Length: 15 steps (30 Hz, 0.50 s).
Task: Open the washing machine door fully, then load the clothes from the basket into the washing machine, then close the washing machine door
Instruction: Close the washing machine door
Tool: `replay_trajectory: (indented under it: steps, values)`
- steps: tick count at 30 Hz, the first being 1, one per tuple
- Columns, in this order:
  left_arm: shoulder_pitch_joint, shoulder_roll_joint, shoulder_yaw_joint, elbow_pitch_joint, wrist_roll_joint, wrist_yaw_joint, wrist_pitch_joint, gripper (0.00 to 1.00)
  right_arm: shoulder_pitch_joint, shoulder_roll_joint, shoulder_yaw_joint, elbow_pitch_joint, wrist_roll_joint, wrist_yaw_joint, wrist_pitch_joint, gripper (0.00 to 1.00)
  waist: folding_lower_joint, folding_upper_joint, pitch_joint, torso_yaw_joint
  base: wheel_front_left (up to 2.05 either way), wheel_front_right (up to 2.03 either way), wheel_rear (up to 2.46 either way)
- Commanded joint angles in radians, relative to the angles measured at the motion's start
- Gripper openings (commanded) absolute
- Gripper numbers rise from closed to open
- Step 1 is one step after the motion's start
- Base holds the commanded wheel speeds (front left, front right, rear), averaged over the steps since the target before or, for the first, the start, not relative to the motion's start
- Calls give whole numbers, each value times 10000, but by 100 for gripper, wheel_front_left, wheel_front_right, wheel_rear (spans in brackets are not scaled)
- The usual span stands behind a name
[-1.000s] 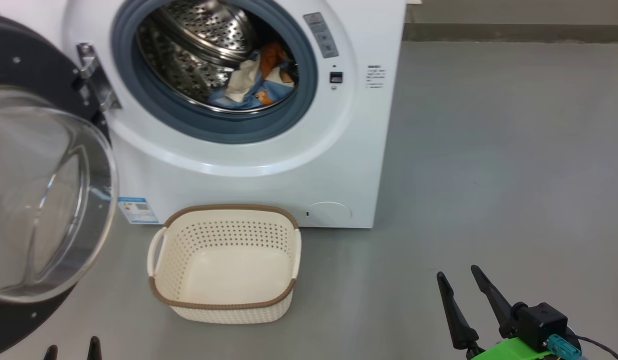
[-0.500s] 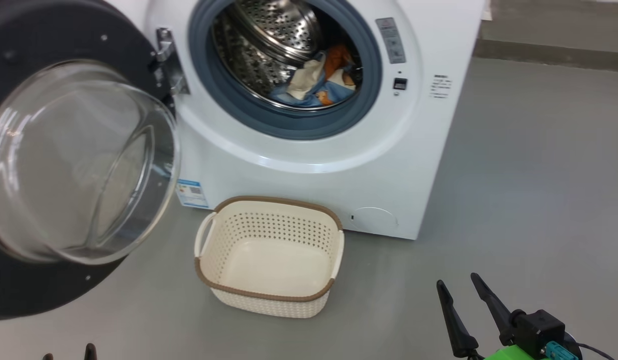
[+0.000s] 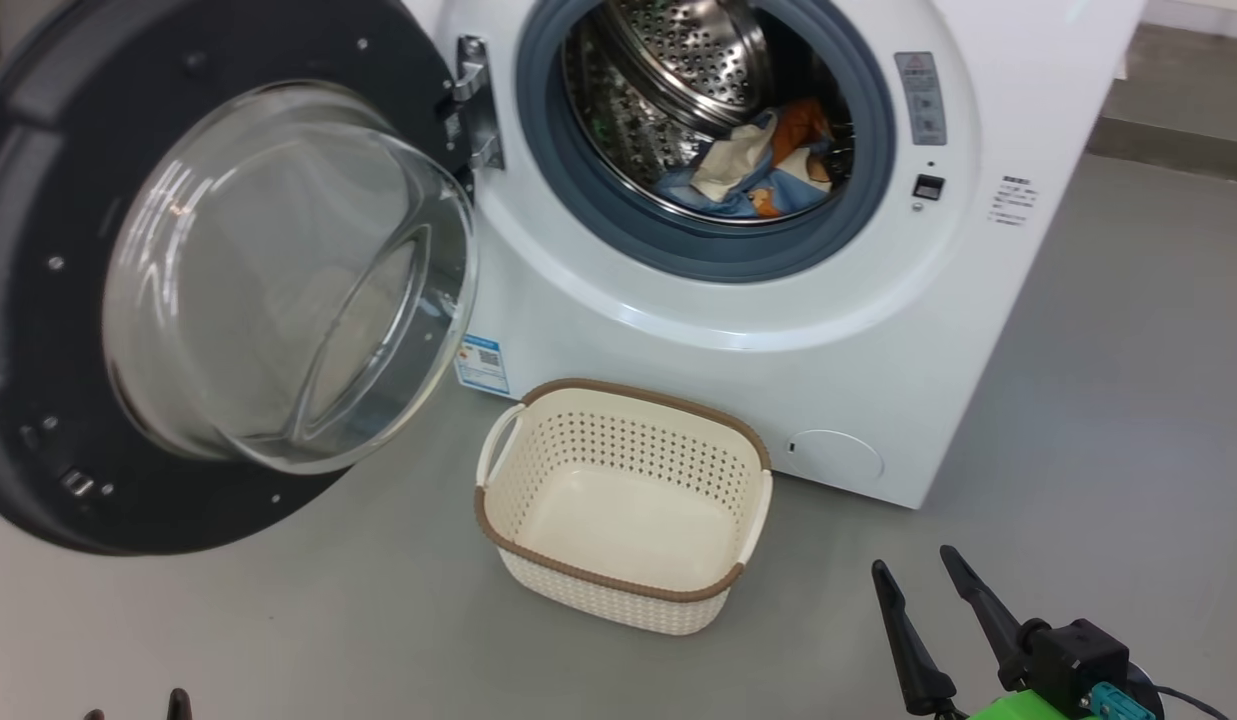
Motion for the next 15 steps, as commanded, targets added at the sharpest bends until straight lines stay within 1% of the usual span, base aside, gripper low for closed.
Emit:
replay_trajectory:
  steps: [1, 15]
  values:
    - [-167, 58, 300, -203, -33, 69, -63, 100, -114, -24, 267, -281, -51, 27, -49, 100, 0, -1, 24, 263, 0, 0, 0]
    - [-120, 58, 365, -227, -139, 368, -63, 100, -353, -24, 478, -137, -123, 27, -49, 100, 0, -1, 140, 420, 0, 0, 0]
